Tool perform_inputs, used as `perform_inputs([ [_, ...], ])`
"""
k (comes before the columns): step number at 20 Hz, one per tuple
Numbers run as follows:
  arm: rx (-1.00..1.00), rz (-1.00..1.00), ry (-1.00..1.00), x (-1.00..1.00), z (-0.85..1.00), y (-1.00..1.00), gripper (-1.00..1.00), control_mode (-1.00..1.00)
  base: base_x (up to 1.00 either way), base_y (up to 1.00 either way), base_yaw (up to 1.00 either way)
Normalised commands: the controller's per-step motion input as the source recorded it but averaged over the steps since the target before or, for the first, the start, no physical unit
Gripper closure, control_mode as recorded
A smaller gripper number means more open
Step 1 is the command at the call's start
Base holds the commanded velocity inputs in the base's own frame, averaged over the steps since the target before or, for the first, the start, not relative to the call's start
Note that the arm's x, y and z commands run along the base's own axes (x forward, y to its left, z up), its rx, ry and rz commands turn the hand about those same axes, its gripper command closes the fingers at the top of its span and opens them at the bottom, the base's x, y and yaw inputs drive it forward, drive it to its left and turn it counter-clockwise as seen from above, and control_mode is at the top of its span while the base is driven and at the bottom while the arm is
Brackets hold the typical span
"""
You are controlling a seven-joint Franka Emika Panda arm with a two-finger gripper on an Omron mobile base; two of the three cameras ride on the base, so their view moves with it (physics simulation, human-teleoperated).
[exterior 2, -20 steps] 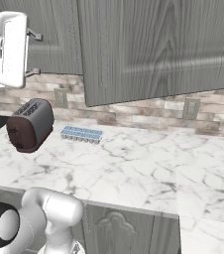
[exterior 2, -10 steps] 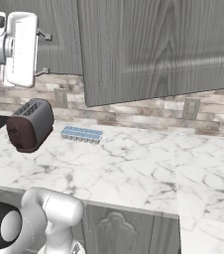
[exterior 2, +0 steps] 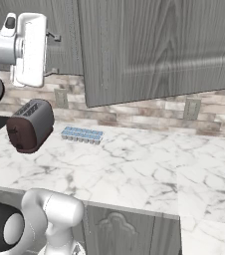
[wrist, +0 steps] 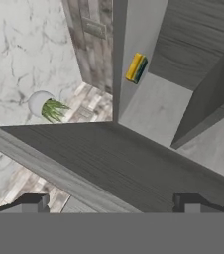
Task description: Pick the spray and sponge from the cabinet and place them on the counter.
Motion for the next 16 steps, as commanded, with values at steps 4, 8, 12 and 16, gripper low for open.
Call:
perform_inputs([
  [4,0.00,0.02,0.00,0.00,0.00,-0.18,-1.00,-1.00,0.00,0.00,0.00],
  [8,0.00,0.02,0.00,0.01,0.00,-0.19,-1.00,-1.00,0.00,0.00,0.00],
  [12,0.00,0.02,0.00,0.02,-0.01,-0.18,-1.00,-1.00,0.00,0.00,0.00],
  [16,0.00,0.02,0.00,0.03,-0.01,-0.13,-1.00,-1.00,0.00,0.00,0.00],
])
